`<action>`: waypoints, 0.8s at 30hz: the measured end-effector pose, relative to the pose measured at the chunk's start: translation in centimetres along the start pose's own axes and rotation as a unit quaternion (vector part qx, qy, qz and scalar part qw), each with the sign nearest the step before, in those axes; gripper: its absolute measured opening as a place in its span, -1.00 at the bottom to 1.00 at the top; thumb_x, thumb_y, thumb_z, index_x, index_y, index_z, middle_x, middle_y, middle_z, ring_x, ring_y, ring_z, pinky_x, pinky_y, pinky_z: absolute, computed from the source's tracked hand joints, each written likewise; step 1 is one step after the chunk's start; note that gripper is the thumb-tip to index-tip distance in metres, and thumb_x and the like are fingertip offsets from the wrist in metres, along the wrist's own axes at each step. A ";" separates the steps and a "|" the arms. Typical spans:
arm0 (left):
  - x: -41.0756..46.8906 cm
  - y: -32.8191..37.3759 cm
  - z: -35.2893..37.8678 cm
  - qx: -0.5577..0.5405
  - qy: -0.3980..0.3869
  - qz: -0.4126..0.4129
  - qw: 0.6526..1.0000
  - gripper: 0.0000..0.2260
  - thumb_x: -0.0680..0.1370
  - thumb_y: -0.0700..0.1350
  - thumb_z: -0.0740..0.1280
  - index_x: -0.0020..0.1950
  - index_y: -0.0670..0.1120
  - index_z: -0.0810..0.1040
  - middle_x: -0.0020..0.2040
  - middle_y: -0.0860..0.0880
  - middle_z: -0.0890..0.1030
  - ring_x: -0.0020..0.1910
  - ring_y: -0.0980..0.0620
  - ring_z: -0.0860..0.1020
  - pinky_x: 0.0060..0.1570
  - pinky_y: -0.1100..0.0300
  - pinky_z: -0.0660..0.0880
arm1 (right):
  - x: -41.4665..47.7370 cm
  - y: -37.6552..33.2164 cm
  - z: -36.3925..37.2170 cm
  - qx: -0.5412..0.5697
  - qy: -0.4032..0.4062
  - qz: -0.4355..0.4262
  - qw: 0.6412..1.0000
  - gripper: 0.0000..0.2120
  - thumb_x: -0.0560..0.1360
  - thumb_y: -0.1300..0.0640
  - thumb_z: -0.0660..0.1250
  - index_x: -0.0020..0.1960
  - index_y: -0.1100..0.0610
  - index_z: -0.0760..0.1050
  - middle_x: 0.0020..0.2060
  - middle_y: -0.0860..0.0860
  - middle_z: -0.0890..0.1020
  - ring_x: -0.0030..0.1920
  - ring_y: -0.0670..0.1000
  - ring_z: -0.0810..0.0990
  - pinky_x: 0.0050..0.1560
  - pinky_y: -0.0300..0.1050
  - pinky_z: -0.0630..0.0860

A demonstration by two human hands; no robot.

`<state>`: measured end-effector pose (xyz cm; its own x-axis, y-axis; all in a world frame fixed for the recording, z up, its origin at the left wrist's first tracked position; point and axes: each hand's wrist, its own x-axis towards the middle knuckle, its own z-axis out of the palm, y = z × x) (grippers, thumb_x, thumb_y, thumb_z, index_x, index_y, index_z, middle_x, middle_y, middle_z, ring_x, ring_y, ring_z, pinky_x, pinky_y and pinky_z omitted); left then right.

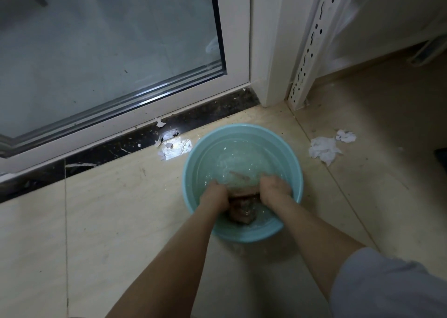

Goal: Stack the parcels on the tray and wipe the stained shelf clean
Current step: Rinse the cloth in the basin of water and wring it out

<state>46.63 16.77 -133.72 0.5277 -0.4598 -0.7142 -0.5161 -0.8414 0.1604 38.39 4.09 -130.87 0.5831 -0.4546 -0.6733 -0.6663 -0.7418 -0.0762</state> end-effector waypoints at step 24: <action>-4.3 6.9 -7.4 -0.642 0.142 0.015 0.753 -0.81 0.52 -0.15 0.23 0.04 -0.14 0.59 -0.05 -0.17 0.63 -0.12 -0.08 0.60 -0.04 0.08 0.55 | -2.4 -0.5 -5.0 0.738 -0.158 0.098 0.648 -0.46 0.56 -0.33 0.03 -0.02 0.08 0.55 -0.14 0.13 0.65 -0.16 0.13 0.61 -0.24 -0.09 0.52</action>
<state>45.79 10.85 -124.51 0.7459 -0.3726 -0.5521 0.4515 -0.3266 0.8304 39.71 3.08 -125.52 0.4506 -0.1715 -0.8761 -0.5677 0.7023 -0.4295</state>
